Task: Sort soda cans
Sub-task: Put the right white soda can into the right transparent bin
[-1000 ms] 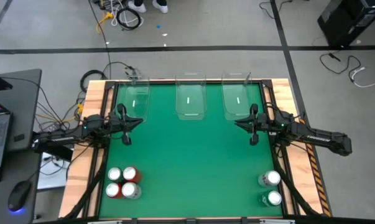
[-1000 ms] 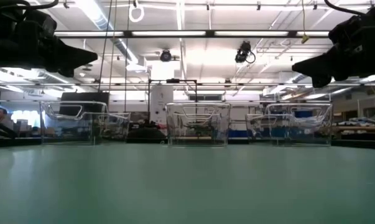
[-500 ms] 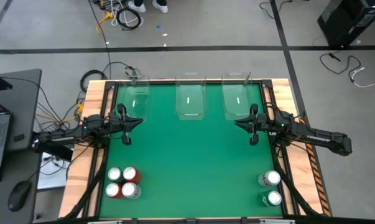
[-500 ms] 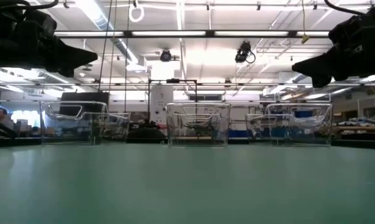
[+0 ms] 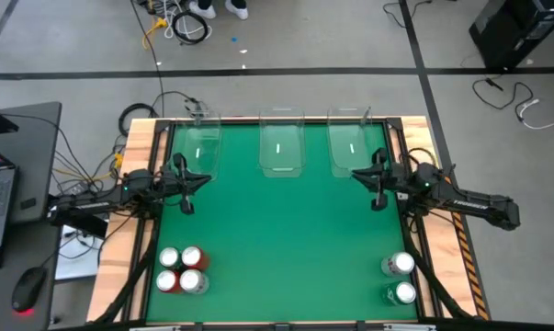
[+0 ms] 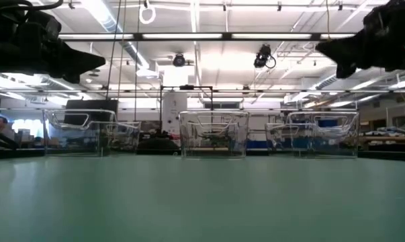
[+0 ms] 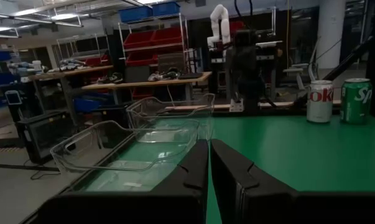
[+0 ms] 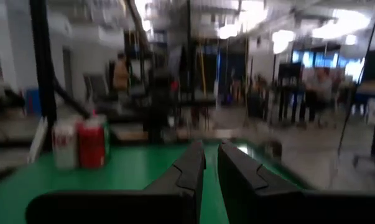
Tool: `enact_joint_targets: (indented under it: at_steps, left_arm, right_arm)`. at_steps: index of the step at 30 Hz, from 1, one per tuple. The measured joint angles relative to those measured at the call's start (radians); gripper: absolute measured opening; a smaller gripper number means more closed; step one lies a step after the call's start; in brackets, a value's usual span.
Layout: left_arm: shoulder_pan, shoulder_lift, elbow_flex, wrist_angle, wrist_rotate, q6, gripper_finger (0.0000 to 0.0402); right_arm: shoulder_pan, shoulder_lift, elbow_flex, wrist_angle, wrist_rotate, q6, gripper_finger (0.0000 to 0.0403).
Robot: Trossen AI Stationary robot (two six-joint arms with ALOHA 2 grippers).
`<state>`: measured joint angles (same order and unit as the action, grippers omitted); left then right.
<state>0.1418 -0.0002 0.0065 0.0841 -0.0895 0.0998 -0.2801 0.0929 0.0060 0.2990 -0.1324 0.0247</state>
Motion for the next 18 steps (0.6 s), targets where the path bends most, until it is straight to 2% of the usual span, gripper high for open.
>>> enact_joint_targets:
  at_steps: [8, 11, 18]
  left_arm:
    - [0.0, 0.0, 0.0, 0.003, 0.0, 0.0, 0.0026]
    - [0.0, 0.0, 0.0, 0.008, 0.0, 0.0, 0.0026]
    - [0.0, 0.0, 0.0, 0.06, 0.0, 0.0, 0.0026]
  right_arm:
    - [0.004, 0.023, 0.006, 0.066, 0.002, 0.101, 0.0047]
    - [0.01, 0.067, 0.029, 0.058, -0.022, 0.158, 0.0039]
    - [0.019, 0.221, 0.169, -0.032, -0.035, 0.159, 0.0036]
